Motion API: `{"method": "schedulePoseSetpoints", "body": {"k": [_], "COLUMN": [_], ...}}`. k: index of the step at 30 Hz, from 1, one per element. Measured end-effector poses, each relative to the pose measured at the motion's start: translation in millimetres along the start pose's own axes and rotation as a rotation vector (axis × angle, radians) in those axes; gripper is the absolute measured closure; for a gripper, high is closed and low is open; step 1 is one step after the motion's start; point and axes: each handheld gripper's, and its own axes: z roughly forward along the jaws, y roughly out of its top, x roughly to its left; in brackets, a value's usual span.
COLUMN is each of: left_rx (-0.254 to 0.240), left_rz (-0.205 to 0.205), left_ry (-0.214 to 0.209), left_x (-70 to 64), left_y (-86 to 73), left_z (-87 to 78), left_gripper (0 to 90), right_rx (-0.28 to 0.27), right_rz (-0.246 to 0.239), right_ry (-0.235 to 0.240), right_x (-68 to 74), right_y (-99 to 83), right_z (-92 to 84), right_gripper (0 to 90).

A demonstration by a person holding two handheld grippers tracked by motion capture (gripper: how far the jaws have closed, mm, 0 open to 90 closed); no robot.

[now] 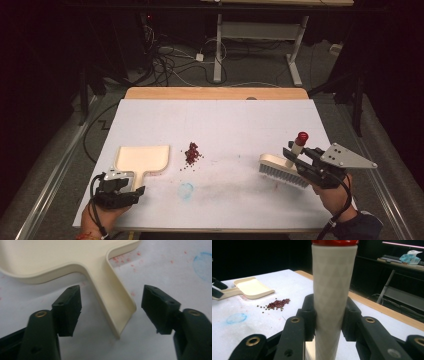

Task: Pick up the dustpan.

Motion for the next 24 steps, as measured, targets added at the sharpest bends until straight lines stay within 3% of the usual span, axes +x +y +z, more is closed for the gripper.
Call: {"method": "schedulePoseSetpoints", "body": {"k": [3, 7, 10, 16, 17, 19, 24], "left_rx": [0.030, -0.006, -0.025, -0.032, -0.036, -0.030, -0.046], "left_rz": [0.006, 0.021, -0.002, 0.008, 0.007, 0.016, 0.038], "left_ry": [0.010, 0.058, 0.065, 0.087, 0.089, 0.072, 0.084], "left_x": [1.6, 3.2, 5.5, 7.3, 8.2, 12.8, 17.8], "left_y": [13.4, 20.0, 21.1, 23.6, 23.9, 27.5, 34.6], "left_z": [18.3, 27.8, 30.0, 31.9, 32.0, 32.9, 37.6], "left_gripper": [35.7, 42.0, 49.7, 57.8, 63.1, 63.7, 63.9], "right_rx": [0.004, 0.008, 0.009, 0.010, 0.020, 0.020, 0.028], "right_rz": [-0.010, -0.019, -0.012, -0.007, -0.011, -0.014, -0.022], "right_ry": [-0.003, 0.005, 0.011, 0.027, 0.031, 0.041, 0.040], "right_x": [1.4, 3.4, 3.9, 5.0, 5.6, 5.9, 4.8], "right_y": [-1.3, -1.8, -2.2, -2.0, -1.3, -0.8, -1.7], "right_z": [0.8, 0.9, 2.1, 5.7, 6.3, 7.2, 8.7], "right_gripper": [69.4, 69.5, 69.5, 69.5, 69.5, 69.5, 69.5]}}
